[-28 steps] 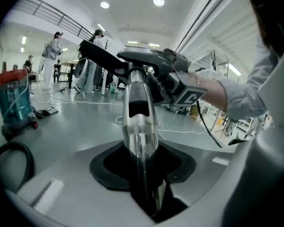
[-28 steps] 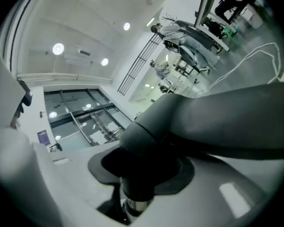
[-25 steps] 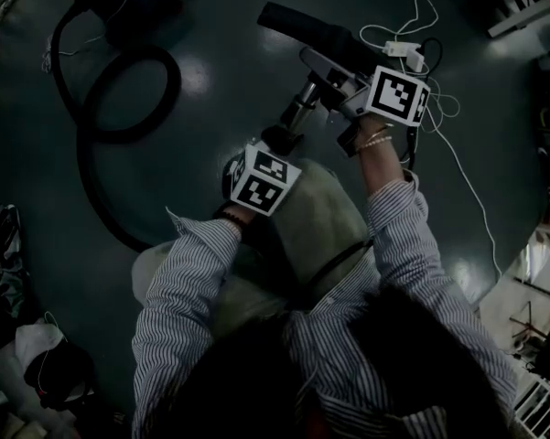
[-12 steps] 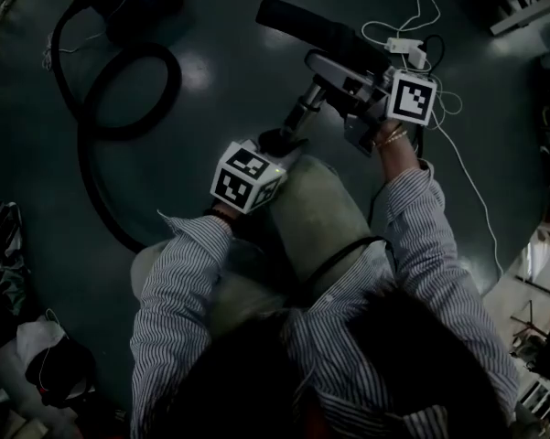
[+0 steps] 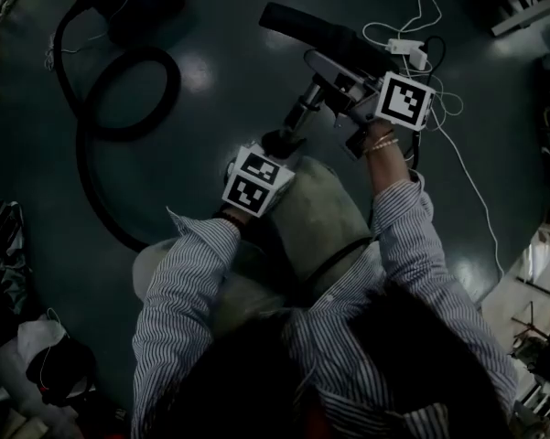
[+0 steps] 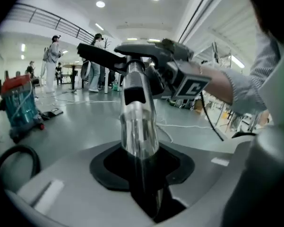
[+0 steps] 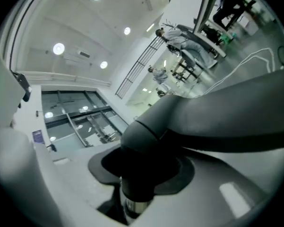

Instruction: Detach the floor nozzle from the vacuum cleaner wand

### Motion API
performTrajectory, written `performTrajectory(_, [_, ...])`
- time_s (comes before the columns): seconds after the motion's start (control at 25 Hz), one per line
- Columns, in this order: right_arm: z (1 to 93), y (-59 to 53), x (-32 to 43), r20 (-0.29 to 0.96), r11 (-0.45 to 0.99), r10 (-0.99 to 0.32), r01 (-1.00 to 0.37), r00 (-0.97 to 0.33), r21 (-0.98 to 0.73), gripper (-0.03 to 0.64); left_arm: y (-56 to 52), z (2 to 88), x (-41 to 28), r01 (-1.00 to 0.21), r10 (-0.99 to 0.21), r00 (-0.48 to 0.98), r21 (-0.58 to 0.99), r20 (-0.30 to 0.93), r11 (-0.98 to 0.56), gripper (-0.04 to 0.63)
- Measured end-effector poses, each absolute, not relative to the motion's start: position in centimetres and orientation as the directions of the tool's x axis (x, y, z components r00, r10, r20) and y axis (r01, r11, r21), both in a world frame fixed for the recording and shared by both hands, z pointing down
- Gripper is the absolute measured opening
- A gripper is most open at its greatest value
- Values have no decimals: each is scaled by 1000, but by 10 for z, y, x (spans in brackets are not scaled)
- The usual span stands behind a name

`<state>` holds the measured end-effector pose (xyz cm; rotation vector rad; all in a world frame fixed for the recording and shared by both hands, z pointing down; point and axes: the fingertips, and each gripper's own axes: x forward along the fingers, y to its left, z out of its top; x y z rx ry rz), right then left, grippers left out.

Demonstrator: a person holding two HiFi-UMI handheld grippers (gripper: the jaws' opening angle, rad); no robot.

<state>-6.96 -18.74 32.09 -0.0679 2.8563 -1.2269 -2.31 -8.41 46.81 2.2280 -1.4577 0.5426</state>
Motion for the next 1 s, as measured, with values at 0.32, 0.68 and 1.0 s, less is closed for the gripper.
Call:
performTrajectory(0.32, [330, -188, -62, 33, 686, -127, -111, -991, -720, 147, -82, 479, -20, -898, -728, 414, 116, 547, -424, 129])
performTrajectory(0.68, [317, -176, -57, -82, 729, 21, 71, -996, -681, 147, -90, 416, -19, -643, -682, 713, 539, 160, -545, 370])
performTrajectory(1.0, [321, -172, -55, -122, 718, 106, 161, -987, -677, 149, -97, 404, -50, -423, -572, 820, 687, 13, -591, 236])
